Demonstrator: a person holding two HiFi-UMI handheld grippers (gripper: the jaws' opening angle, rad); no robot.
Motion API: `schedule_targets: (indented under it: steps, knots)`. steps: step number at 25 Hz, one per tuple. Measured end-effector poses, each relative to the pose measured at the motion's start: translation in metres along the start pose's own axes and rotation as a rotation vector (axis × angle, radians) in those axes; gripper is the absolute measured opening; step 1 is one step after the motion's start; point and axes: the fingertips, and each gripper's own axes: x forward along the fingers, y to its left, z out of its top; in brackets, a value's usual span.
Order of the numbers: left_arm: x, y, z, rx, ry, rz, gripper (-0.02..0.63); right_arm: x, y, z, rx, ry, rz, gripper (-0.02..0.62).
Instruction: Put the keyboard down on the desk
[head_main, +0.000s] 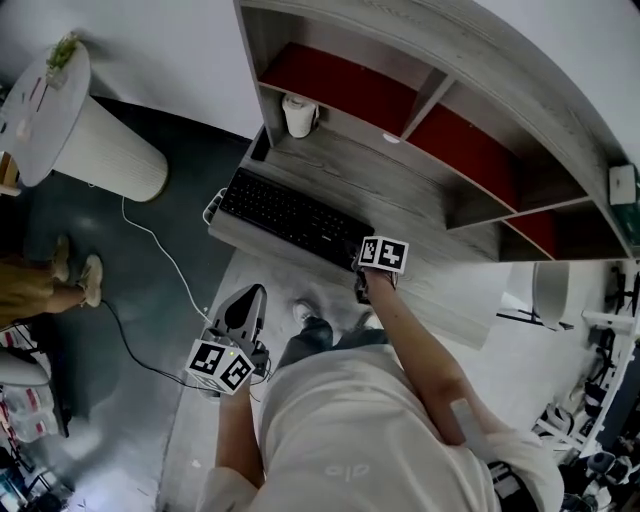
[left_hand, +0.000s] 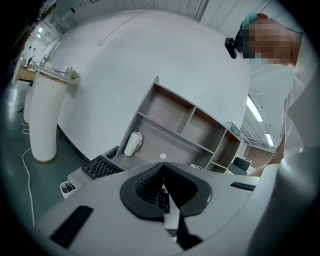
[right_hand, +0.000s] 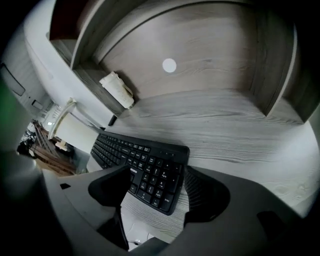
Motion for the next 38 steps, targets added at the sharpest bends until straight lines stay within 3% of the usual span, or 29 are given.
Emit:
schedule_targets:
  steps: [3, 8, 13, 17, 23, 29, 34, 38]
  knots:
    - [0.014, -0.017, 0.003, 0.013, -0.007, -0.020, 0.017, -0.032, 0.003, 0.011, -0.037, -0.077, 0.066, 0.248]
    - [0.040, -0.054, 0.006, 0.038, -0.016, -0.064, 0.017, -0.092, 0.008, 0.030, -0.096, -0.186, 0.200, 0.124]
    - [0.063, -0.092, 0.005, 0.077, -0.011, -0.104, 0.016, -0.158, 0.009, 0.046, -0.200, -0.290, 0.277, 0.063]
    - [0.073, -0.126, 0.007, 0.110, -0.007, -0.139, 0.016, -0.210, 0.009, 0.050, -0.270, -0.362, 0.343, 0.048]
    - [0.082, -0.182, 0.016, 0.242, -0.011, -0.187, 0.015, -0.292, 0.005, 0.053, -0.420, -0.509, 0.418, 0.041]
    - [0.080, -0.227, 0.032, 0.248, -0.056, -0.207, 0.015, -0.366, -0.009, 0.051, -0.561, -0.648, 0.418, 0.040]
    - [0.077, -0.272, 0.039, 0.300, -0.060, -0.268, 0.015, -0.413, -0.020, 0.051, -0.604, -0.721, 0.433, 0.040]
    - [0.070, -0.299, 0.052, 0.339, -0.120, -0.292, 0.014, -0.441, -0.025, 0.048, -0.621, -0.764, 0.455, 0.040]
